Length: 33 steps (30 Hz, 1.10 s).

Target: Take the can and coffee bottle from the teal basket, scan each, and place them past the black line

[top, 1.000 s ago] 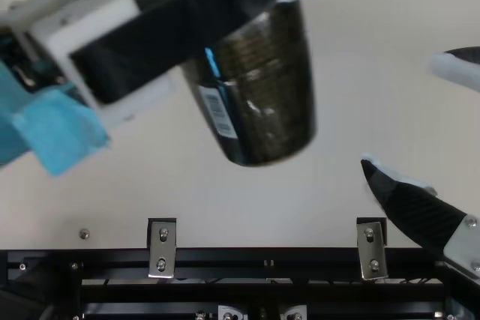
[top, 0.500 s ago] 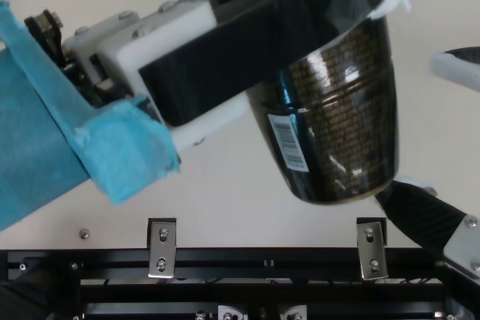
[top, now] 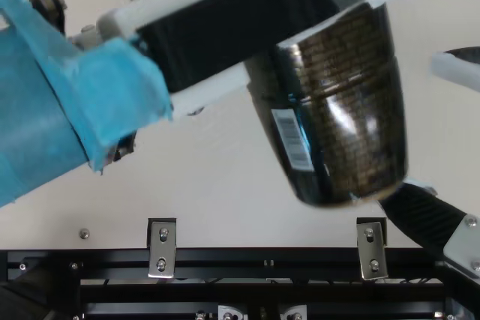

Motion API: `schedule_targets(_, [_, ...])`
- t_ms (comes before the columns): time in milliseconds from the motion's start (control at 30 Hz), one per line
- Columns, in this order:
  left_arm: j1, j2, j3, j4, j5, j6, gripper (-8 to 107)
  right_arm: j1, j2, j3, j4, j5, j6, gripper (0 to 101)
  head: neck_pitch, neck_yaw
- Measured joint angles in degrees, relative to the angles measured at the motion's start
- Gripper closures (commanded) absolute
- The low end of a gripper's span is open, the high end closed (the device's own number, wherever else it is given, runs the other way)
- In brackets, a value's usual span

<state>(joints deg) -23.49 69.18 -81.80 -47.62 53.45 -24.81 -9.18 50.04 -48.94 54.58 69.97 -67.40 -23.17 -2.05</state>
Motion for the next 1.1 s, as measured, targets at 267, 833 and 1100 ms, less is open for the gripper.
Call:
schedule_targets(267, [0.65, 3.15, -5.04, -1.29, 8.30, -6.15, 89, 0.00, 0.00, 0.00, 0.00, 0.00, 0.00, 0, -0.29, 0.00])
schedule_targets(833, [1.72, 2.68, -6.28, -3.64, 9.10, -9.54, 89, 0.00, 0.00, 0.00, 0.00, 0.00, 0.00, 0, -0.29, 0.00])
schedule_targets(1100, [1.94, -0.96, -1.86, -6.04, 4.56, -13.26, 89, 0.00, 0.00, 0.00, 0.00, 0.00, 0.00, 0, -0.29, 0.00])
